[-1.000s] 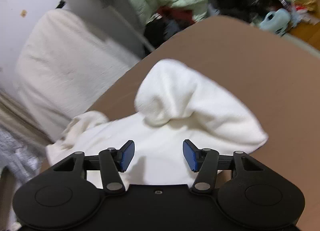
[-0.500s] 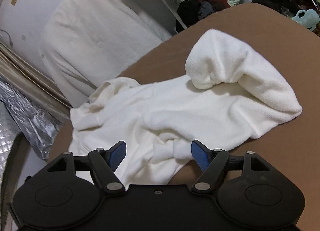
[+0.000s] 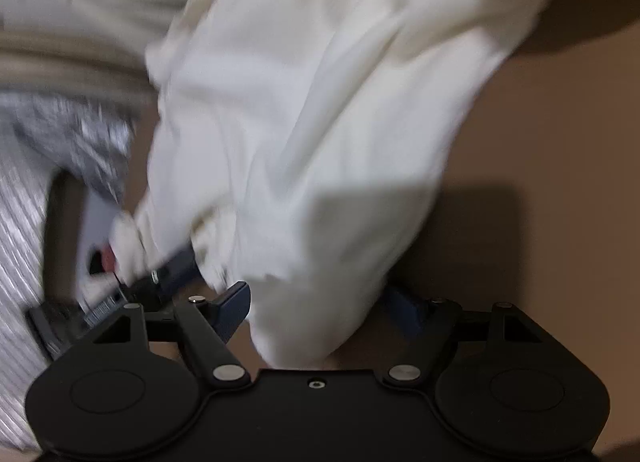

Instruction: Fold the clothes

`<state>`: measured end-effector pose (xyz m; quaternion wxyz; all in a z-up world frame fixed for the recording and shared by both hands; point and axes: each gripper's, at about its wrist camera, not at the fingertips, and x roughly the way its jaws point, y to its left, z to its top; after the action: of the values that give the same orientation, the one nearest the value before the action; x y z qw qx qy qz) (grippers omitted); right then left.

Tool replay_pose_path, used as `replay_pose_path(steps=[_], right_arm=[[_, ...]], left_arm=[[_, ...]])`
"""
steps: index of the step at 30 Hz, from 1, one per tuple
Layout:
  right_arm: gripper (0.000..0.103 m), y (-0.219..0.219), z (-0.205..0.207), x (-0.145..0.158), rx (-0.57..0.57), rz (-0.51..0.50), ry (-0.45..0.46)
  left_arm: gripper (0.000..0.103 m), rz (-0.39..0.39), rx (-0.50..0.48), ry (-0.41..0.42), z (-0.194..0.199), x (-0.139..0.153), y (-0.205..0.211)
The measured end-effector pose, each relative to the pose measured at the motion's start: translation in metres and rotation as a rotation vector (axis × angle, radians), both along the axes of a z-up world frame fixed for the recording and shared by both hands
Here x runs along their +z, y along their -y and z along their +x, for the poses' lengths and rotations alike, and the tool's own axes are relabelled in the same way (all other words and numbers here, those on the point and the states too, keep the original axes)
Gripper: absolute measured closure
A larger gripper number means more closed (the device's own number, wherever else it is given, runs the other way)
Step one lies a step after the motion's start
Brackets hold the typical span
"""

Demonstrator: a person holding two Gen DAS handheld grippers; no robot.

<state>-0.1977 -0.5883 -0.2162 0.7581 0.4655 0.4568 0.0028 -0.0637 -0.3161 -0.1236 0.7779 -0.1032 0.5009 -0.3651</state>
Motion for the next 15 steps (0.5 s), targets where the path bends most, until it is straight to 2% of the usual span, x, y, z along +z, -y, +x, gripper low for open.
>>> replay_pose_path(steps=[1,2,3,4,5,6,8,12,13,15], right_arm=[[0.027,-0.006,0.004,0.002,0.022,-0.046,0.012],[0.052,-0.011,0.006,0.008,0.043,-0.113,0.036],[0.081,-0.014,0.008,0.015,0.064,-0.179,0.071],[0.083,-0.016,0.008,0.022,0.077,-0.226,0.110],[0.086,-0.016,0.003,0.031,0.075,-0.236,0.159],[0.087,-0.016,-0.003,0.040,0.074,-0.247,0.209],[0.087,-0.012,-0.021,0.065,0.073,-0.263,0.310],[0.087,0.004,-0.066,0.119,0.061,-0.224,0.461],[0.087,0.004,-0.076,0.133,0.073,-0.229,0.487],[0.087,-0.011,-0.084,0.149,0.155,-0.270,0.473]], left_arm=[[0.047,-0.003,0.002,0.009,0.000,-0.004,0.005],[0.041,-0.007,0.003,0.018,0.000,-0.008,0.010],[0.040,-0.015,0.009,0.029,0.001,-0.012,0.015],[0.041,-0.035,0.024,0.042,0.003,-0.014,0.018],[0.078,-0.046,0.029,0.053,0.003,-0.014,0.022],[0.097,-0.029,0.007,0.060,0.000,-0.007,0.025],[0.097,-0.004,-0.032,0.085,-0.009,0.010,0.030],[0.097,-0.053,-0.062,0.294,-0.072,0.096,0.008],[0.097,-0.065,-0.069,0.347,-0.087,0.118,0.002],[0.098,-0.082,-0.081,0.434,-0.117,0.157,-0.009]])
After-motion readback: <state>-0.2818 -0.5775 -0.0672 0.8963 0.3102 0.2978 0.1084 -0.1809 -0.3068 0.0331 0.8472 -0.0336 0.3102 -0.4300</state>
